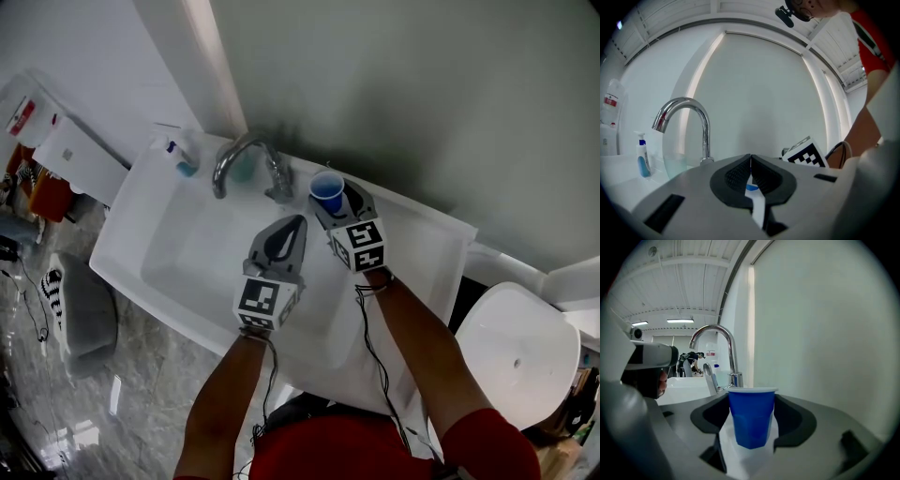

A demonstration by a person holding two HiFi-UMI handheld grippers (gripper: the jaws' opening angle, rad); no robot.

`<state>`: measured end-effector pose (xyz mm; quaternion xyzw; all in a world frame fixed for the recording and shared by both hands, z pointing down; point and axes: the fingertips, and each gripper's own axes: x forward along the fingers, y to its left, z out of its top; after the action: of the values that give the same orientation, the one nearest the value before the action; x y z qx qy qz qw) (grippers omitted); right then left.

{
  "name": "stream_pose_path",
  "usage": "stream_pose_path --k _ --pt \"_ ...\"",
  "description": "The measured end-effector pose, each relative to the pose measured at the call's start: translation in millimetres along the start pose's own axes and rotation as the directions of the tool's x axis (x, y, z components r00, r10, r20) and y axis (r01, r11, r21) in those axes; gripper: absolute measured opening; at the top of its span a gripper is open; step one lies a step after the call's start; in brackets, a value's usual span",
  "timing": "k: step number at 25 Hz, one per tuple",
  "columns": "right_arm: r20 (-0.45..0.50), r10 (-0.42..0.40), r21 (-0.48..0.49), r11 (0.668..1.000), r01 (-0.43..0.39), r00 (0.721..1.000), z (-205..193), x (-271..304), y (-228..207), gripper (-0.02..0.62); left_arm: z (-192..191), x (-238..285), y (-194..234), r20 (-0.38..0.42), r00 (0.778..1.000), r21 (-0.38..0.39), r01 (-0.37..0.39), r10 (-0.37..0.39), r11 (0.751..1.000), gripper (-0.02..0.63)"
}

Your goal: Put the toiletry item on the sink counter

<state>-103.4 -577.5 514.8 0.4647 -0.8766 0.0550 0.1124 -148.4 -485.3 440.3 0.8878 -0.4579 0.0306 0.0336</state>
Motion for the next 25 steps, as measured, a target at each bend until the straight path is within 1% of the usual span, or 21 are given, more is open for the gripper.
stream_pose_path --k 8,14,18,25 --pt "-0.067 0.013 -0.033 0.999 -0.015 0.998 -14.3 4.0 2.7 0.293 -0.8 -0.1 -2.0 0.006 1.0 -0.01 0.01 -0.009 1.0 0.018" --pt "-0.092 0.021 -0.054 0.998 -0.026 0.996 -21.7 -0.9 4.7 0.293 -3.1 1.4 -3.4 0.003 1.0 -0.011 0.018 -0.018 1.0 0.018" --pt "-0.12 0.035 -0.04 0.998 -0.04 0.992 -27.2 -4.9 3.7 0.293 -5.1 3.0 -8.3 -0.003 1.0 -0.009 0.028 -0.028 1.0 0.018" --pt "-0.16 0.094 -0.01 0.995 -0.097 0.983 -36.5 -11.1 7.5 0.301 -10.0 5.2 -14.2 -0.016 0.999 -0.02 0.033 -0.033 0.999 0.018"
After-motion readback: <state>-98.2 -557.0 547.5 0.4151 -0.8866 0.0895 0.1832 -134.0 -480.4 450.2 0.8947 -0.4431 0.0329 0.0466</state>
